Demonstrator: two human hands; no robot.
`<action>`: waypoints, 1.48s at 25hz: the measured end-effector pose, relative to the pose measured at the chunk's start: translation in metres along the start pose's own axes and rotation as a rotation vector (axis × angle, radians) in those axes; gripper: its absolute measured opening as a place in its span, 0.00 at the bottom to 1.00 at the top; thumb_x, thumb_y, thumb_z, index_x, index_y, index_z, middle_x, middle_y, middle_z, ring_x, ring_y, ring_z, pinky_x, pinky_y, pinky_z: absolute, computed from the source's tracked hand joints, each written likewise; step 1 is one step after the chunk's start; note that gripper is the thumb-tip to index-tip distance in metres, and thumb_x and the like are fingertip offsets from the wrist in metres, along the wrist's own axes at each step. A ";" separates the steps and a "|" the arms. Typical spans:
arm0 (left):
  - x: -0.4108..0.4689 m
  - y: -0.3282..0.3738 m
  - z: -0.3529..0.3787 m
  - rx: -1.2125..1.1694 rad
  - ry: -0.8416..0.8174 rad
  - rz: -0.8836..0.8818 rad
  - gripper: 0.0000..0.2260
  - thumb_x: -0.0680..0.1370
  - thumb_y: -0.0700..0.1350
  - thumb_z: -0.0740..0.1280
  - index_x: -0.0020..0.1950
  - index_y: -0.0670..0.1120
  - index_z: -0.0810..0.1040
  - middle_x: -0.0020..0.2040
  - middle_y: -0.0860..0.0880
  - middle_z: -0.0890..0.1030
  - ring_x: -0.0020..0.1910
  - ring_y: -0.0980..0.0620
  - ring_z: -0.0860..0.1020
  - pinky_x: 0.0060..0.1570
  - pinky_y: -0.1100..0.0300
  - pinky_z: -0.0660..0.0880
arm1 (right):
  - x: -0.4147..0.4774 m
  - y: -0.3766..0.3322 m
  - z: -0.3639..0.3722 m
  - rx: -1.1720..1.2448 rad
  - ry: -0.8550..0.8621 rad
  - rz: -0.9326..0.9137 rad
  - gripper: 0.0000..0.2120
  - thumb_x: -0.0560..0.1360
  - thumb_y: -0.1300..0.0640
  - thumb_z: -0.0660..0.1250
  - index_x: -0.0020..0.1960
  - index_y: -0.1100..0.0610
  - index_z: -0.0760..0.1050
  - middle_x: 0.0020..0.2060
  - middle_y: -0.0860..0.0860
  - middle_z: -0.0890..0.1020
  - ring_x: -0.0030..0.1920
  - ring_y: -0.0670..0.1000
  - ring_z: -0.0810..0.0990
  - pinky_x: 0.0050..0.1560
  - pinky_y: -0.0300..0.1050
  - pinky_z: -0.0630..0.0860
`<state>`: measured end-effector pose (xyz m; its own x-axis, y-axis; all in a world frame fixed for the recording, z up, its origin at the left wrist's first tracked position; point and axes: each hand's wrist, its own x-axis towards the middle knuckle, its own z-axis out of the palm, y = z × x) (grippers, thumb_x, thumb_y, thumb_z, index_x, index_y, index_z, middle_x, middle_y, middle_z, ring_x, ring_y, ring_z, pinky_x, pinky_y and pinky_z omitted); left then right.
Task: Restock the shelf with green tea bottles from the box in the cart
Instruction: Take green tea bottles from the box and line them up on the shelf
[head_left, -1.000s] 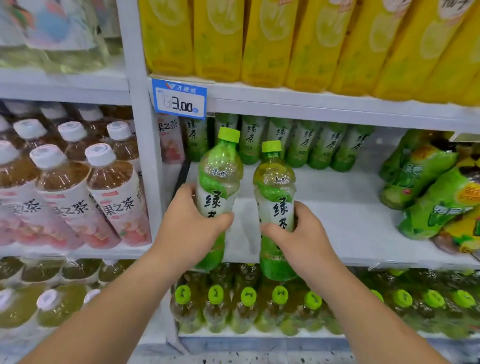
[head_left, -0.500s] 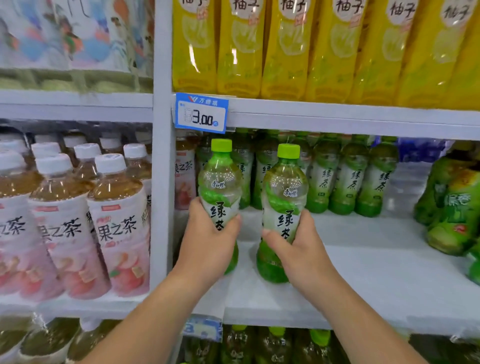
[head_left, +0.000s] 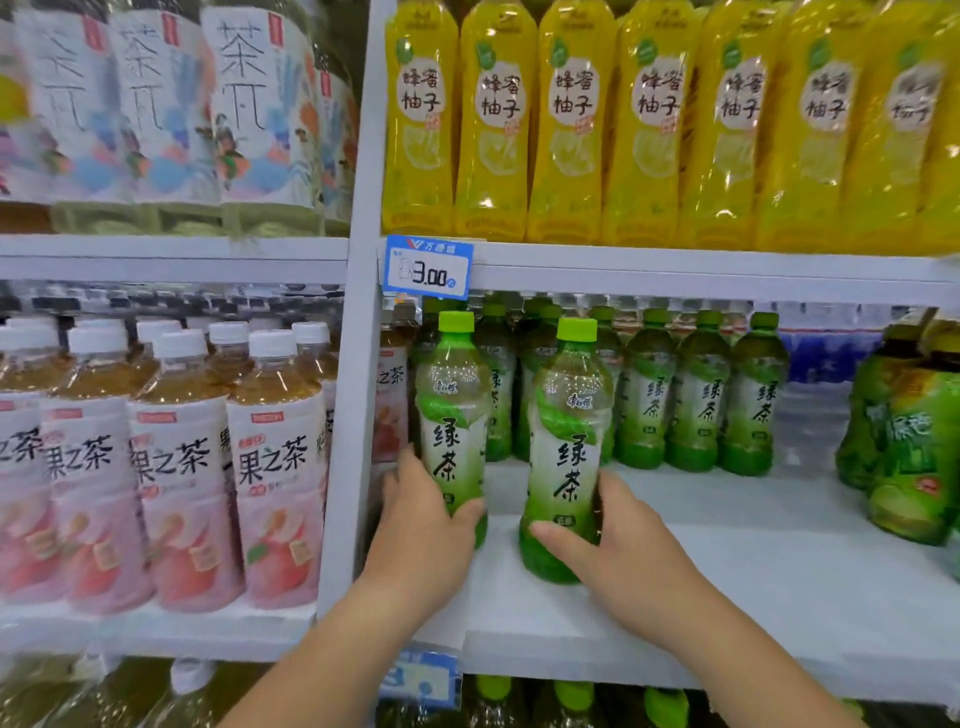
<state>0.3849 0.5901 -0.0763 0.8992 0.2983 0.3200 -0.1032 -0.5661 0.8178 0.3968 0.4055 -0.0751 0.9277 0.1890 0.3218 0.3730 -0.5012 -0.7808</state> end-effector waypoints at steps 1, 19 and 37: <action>0.005 0.002 0.002 0.015 -0.001 -0.035 0.28 0.79 0.47 0.70 0.73 0.44 0.60 0.69 0.44 0.67 0.68 0.45 0.69 0.67 0.53 0.66 | 0.009 0.000 0.002 -0.029 -0.003 0.008 0.21 0.73 0.46 0.73 0.63 0.44 0.70 0.54 0.36 0.79 0.55 0.38 0.78 0.56 0.39 0.75; 0.078 -0.015 0.034 0.098 0.153 -0.112 0.22 0.81 0.42 0.66 0.71 0.36 0.63 0.74 0.38 0.61 0.66 0.39 0.71 0.64 0.51 0.67 | 0.130 0.002 0.059 -0.080 0.078 0.184 0.26 0.74 0.47 0.73 0.65 0.57 0.68 0.57 0.53 0.78 0.56 0.56 0.77 0.56 0.49 0.75; 0.102 -0.029 0.038 0.036 0.157 -0.290 0.23 0.69 0.58 0.72 0.59 0.49 0.77 0.57 0.46 0.82 0.56 0.40 0.80 0.57 0.47 0.78 | 0.134 0.033 0.070 0.031 0.068 0.101 0.26 0.72 0.50 0.75 0.69 0.51 0.73 0.61 0.48 0.81 0.61 0.52 0.79 0.62 0.46 0.74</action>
<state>0.4956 0.6080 -0.0854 0.8120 0.5645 0.1482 0.1653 -0.4659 0.8693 0.5342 0.4732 -0.0957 0.9581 0.0806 0.2750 0.2785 -0.4880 -0.8272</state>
